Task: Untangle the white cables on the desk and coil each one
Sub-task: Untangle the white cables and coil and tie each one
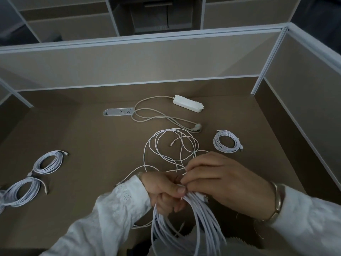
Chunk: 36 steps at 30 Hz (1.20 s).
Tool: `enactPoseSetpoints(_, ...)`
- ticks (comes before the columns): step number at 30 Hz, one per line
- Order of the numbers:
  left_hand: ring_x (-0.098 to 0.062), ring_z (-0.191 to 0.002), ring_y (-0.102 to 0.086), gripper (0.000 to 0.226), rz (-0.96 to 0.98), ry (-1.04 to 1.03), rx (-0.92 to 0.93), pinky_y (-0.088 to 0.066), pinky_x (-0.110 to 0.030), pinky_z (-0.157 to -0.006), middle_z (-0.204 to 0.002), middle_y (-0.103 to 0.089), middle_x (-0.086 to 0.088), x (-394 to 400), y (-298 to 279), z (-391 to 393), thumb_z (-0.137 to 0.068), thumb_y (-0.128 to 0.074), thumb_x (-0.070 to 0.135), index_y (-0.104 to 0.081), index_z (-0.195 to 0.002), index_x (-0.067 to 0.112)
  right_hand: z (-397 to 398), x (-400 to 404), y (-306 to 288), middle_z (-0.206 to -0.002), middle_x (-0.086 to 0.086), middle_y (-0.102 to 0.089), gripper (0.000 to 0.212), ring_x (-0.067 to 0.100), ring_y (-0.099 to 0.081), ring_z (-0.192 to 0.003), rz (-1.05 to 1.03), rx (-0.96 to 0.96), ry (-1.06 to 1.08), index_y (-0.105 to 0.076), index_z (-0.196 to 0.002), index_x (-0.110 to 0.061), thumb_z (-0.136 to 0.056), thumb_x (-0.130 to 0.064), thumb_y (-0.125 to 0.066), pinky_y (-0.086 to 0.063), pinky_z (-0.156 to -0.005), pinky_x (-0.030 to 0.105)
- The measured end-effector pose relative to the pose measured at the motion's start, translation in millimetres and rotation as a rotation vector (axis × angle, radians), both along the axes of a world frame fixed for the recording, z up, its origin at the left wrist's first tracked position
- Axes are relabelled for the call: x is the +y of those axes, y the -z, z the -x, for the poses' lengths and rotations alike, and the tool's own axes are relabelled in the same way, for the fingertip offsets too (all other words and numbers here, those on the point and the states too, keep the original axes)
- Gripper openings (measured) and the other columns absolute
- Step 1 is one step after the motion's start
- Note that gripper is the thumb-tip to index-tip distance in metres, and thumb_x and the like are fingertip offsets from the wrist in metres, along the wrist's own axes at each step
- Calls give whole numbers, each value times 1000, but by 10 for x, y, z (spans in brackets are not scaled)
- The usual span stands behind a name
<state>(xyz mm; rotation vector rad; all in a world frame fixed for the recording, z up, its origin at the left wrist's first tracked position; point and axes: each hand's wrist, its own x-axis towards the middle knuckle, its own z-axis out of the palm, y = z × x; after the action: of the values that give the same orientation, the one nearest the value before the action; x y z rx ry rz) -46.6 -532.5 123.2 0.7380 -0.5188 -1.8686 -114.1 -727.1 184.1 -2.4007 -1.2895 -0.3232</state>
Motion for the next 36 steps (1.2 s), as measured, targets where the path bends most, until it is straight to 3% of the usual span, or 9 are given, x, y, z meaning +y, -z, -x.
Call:
enactPoseSetpoints(6,-4,-34,-20,28,-157,-3,-198,-19,-13,-40,-43,-25,7,-52,-162,-80,-73,-81,38,-69,-75,12,-119,-12,-156,-85,-8,-64,21,11,-56,-87,218,87,-44,-65,-85,-21,-89,-21,-45,-44,-75,27)
enactPoseSetpoints(10,-10,-38,-27,40,-315,-41,-634,-21,-19,-39,-53,-39,-7,-117,-324,-93,-74,-74,38,-67,-81,-1,-143,-17,-156,-73,-5,-60,16,13,-54,-70,172,226,-10,-63,-78,-19,-84,-21,-48,-42,-59,26)
enactPoseSetpoints(14,-20,-64,-63,46,-333,-193,-1180,-54,-33,-60,-78,-68,-9,-173,-409,-43,-74,-73,46,-70,-95,5,-219,-36,-82,-81,-11,-63,16,3,-57,-76,54,403,164,-65,-87,-24,-86,-30,-51,-45,-68,22)
enactPoseSetpoints(16,-15,-70,-64,29,-315,-244,-1386,-53,-30,-68,-74,-67,-3,-206,-415,13,-81,-71,40,-70,-82,11,-280,-44,-32,-80,-11,-65,10,4,-60,-74,-15,493,217,-66,-86,-23,-84,-23,-56,-47,-69,22)
enactPoseSetpoints(19,-10,-57,-54,25,-379,-325,-1573,-41,-18,-54,-61,-56,2,-267,-418,114,-85,-68,32,-60,-66,18,-371,-61,42,-80,-10,-67,14,4,-62,-75,-87,609,252,-63,-83,-24,-83,-10,-63,-49,-70,20)
enactPoseSetpoints(22,-17,-66,-61,24,-343,-362,-1623,-46,-28,-62,-70,-63,-7,-269,-401,125,-86,-67,33,-68,-79,10,-422,-93,50,-82,-14,-65,18,-1,-62,-78,-119,723,233,-58,-84,-28,-87,-11,-64,-47,-71,13)
enactPoseSetpoints(26,-15,-56,-54,26,-304,-332,-1464,-47,-33,-59,-59,-56,0,-208,-371,66,-83,-70,31,-59,-63,20,-435,-101,21,-84,-14,-64,14,-4,-59,-78,-76,751,151,-57,-85,-23,-89,-11,-63,-41,-70,8)
enactPoseSetpoints(31,-32,-81,-66,48,-301,-368,-1325,-55,-49,-76,-88,-67,-17,-188,-261,56,-74,-69,50,-66,-97,8,-488,-83,27,-82,-11,-60,9,3,-57,-76,-10,797,94,-59,-90,-21,-90,-12,-61,-41,-69,11)
enactPoseSetpoints(36,-27,-68,-62,29,-410,-318,-1428,-52,-36,-64,-74,-64,-14,-260,-329,36,-83,-70,35,-69,-87,6,-539,-51,29,-70,-16,-57,6,-3,-55,-69,84,738,186,-64,-88,-20,-86,-14,-64,-38,-65,8)
